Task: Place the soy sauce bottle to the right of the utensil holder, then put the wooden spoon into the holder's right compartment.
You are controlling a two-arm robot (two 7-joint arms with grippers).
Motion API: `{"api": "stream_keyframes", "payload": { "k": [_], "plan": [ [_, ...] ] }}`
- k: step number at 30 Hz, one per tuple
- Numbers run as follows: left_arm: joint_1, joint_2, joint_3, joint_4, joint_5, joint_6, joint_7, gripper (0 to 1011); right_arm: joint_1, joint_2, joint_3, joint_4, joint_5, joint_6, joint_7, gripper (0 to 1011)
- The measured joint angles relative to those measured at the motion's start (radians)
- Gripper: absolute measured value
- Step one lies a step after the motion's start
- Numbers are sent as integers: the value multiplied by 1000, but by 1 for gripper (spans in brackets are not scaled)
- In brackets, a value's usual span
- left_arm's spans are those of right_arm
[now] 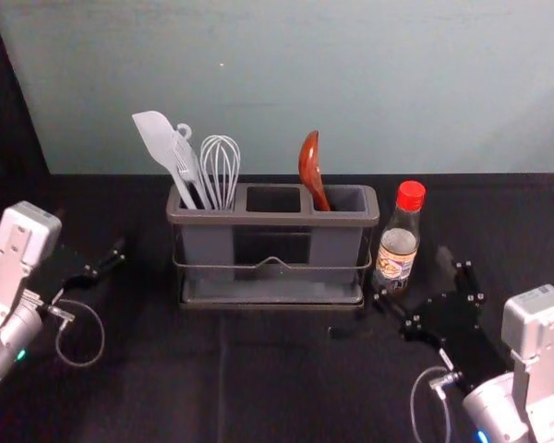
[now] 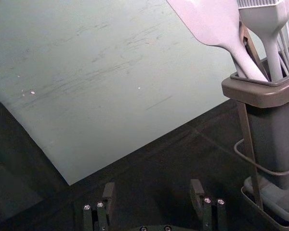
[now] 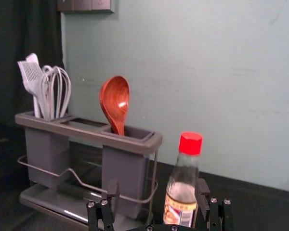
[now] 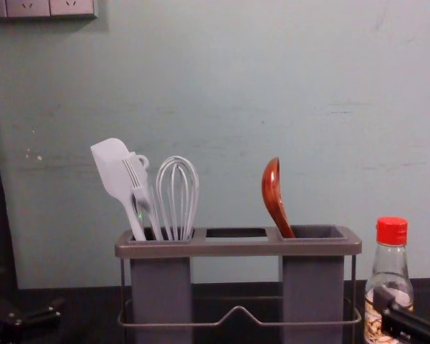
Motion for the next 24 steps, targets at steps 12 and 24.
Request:
{"api": "stream_keyframes", "payload": {
  "k": [12,24],
  "plan": [
    [0,0,0,0,0,0,0,1011,0,-58,41,53,0,25,-23,1002],
    [0,0,0,0,0,0,0,1012,5,-62,48,62,9,40,-6,1002]
  ]
}}
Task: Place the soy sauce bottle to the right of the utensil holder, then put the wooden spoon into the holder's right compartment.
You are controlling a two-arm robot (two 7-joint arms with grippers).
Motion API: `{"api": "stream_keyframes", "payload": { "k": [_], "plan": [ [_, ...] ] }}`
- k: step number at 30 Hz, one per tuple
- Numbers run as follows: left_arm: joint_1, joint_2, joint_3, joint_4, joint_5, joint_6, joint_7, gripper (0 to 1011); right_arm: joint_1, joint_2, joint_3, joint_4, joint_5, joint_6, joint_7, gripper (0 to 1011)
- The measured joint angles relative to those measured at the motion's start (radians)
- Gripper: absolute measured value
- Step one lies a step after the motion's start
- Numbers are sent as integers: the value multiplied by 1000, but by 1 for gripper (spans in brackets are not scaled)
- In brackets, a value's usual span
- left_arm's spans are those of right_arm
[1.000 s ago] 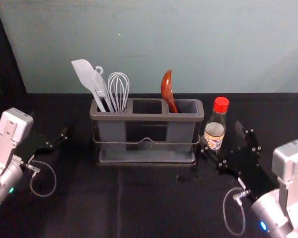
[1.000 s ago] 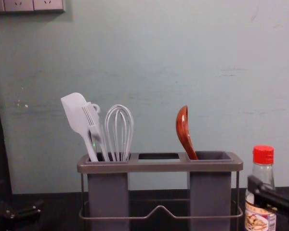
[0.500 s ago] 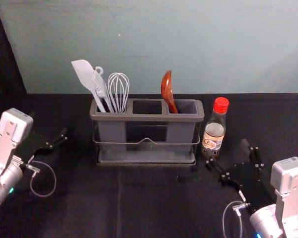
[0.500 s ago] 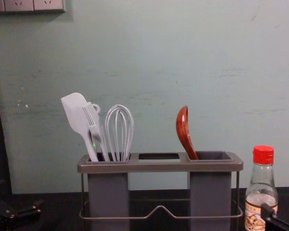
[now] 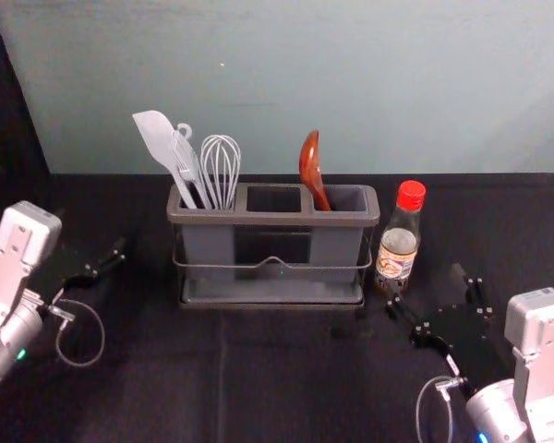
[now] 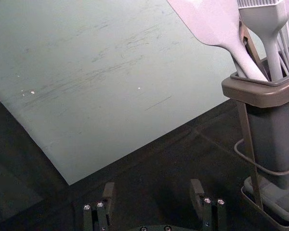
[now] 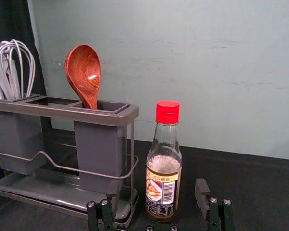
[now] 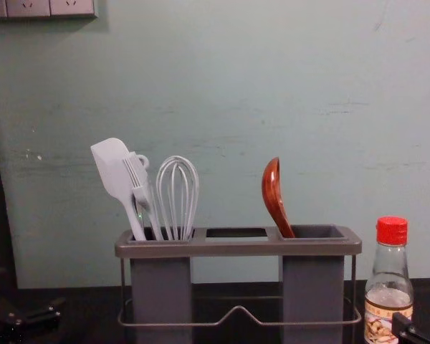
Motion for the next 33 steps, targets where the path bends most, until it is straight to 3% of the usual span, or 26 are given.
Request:
{"api": "stream_keyframes", "payload": {
  "k": [33],
  "plan": [
    [0,0,0,0,0,0,0,1011,-2,1,-3,-4,-2,-4,-5,1002]
  ]
}}
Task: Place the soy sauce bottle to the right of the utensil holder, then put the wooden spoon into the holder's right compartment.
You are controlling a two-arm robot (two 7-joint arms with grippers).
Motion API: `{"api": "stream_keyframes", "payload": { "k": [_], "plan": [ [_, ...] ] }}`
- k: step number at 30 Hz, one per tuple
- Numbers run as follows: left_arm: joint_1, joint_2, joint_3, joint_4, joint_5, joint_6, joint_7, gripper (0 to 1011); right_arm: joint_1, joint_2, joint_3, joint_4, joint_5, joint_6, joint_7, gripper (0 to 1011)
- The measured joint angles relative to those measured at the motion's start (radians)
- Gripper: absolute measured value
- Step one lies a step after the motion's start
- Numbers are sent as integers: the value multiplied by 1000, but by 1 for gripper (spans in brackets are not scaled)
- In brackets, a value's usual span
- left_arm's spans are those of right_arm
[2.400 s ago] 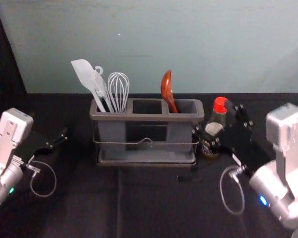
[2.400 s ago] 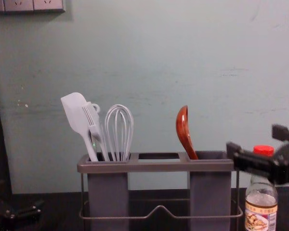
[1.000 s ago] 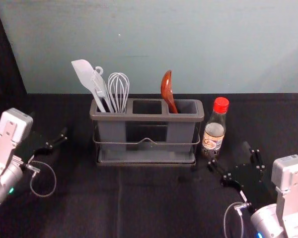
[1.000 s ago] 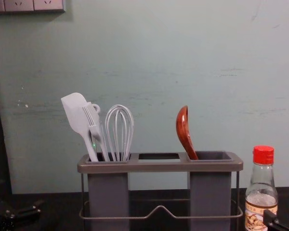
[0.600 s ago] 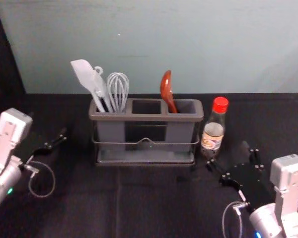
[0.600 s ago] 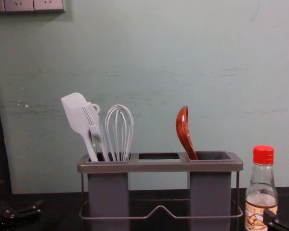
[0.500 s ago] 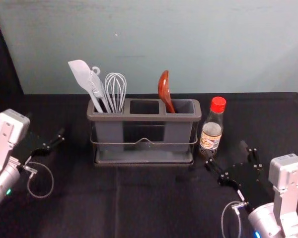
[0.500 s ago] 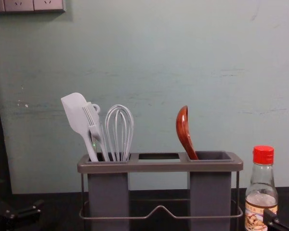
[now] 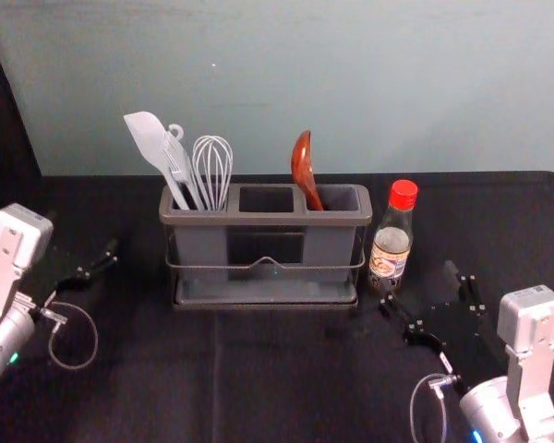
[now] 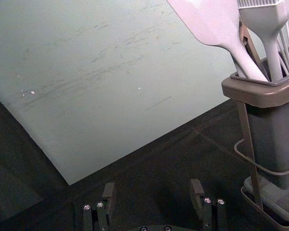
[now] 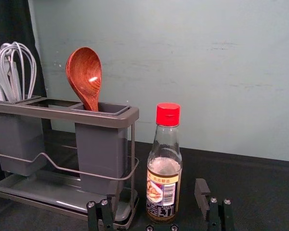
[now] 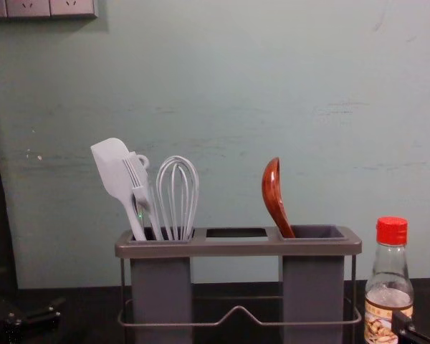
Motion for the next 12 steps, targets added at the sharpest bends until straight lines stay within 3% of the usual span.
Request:
{"api": "stream_keyframes", "payload": {
  "k": [12],
  "plan": [
    [0,0,0,0,0,0,0,1011,0,0,0,0,0,0,-1,1003]
  ]
}}
